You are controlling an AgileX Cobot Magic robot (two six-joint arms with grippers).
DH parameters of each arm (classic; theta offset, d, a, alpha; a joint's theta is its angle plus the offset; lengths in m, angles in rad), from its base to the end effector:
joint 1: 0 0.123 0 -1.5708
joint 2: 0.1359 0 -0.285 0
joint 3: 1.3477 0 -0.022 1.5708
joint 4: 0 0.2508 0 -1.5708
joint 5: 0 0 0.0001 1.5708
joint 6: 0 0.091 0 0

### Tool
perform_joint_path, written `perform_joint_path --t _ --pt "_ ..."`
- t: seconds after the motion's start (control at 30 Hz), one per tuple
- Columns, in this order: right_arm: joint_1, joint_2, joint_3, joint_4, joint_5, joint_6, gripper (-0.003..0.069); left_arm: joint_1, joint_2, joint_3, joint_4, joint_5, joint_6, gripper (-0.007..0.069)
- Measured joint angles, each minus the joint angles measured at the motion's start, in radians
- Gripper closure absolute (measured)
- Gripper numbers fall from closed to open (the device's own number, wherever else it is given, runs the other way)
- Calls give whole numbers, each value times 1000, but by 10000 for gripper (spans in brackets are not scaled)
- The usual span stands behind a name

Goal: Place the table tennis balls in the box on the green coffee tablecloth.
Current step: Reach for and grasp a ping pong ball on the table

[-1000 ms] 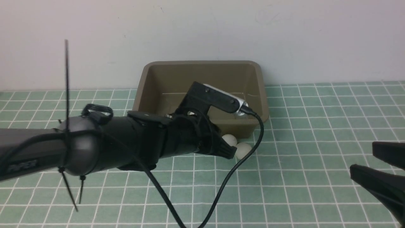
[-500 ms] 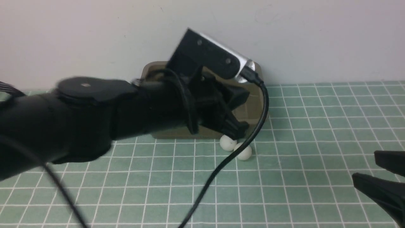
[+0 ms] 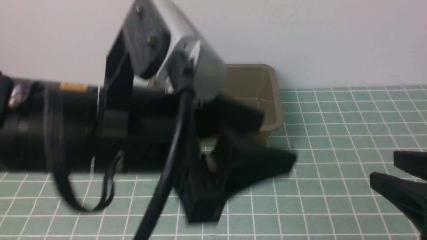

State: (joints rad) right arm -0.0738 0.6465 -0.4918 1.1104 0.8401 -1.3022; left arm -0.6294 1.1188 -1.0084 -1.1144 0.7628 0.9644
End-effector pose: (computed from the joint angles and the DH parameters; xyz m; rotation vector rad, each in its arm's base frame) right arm 0.1123 0.0526 0.2948 -0.7082 1.8557 0.4779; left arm 0.1508 -0.1797 0.3808 1.0411 1.7723 -1.0695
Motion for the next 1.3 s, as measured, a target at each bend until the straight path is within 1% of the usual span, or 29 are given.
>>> perform_joint_path --t 0.03,0.07,0.1,0.13,0.17,0.2,0.23,0.27,0.33,0.4,0.47,0.57,0.67,0.73,0.83,0.93,1.03,1.17,1.3 --pt "0 0 0 4 0 0 270 0 -3 0 82 63 -99 158" --pt "0 0 0 10 2 0 270 0 -4 0 150 96 -169 164" --pt "0 0 0 15 4 0 270 0 -4 0 251 129 -262 172" --pt "0 0 0 20 10 0 270 0 -4 0 394 157 -380 182" --pt "0 0 0 26 14 0 270 0 -3 0 603 179 -538 193" --pt "0 1 0 37 19 0 270 0 -2 0 682 187 -595 197" --pt "0 2 0 47 27 0 270 0 -2 1 807 192 -684 199" --pt "0 9 0 66 34 0 270 0 -2 2 958 196 -794 199" --pt "0 25 0 83 44 -1 270 0 -2 3 1088 191 -891 199" --pt "0 60 0 97 46 -5 270 0 -2 3 1182 162 -970 199" --pt "0 103 0 101 45 -6 270 0 -2 3 1194 119 -995 199" --pt "0 199 -15 89 43 -8 270 0 -2 3 1170 57 -1003 199" --pt "13 320 -86 46 42 3 270 0 -2 3 1154 33 -1004 199" --pt "47 390 -150 15 40 26 270 0 -2 3 1153 30 -1004 199" --pt "133 494 -261 -37 33 96 270 0 -2 3 1152 27 -1004 199" --pt "246 628 -374 -125 -23 200 270 0 -2 3 1152 25 -1004 199" --pt "313 756 -445 -182 -86 300 270 0 -2 3 1152 25 -1004 199" --pt "349 908 -491 -187 -145 351 267 0 -2 3 1152 25 -1004 199" --pt "369 1029 -508 -136 -193 353 214 0 -2 3 1152 25 -1004 199"
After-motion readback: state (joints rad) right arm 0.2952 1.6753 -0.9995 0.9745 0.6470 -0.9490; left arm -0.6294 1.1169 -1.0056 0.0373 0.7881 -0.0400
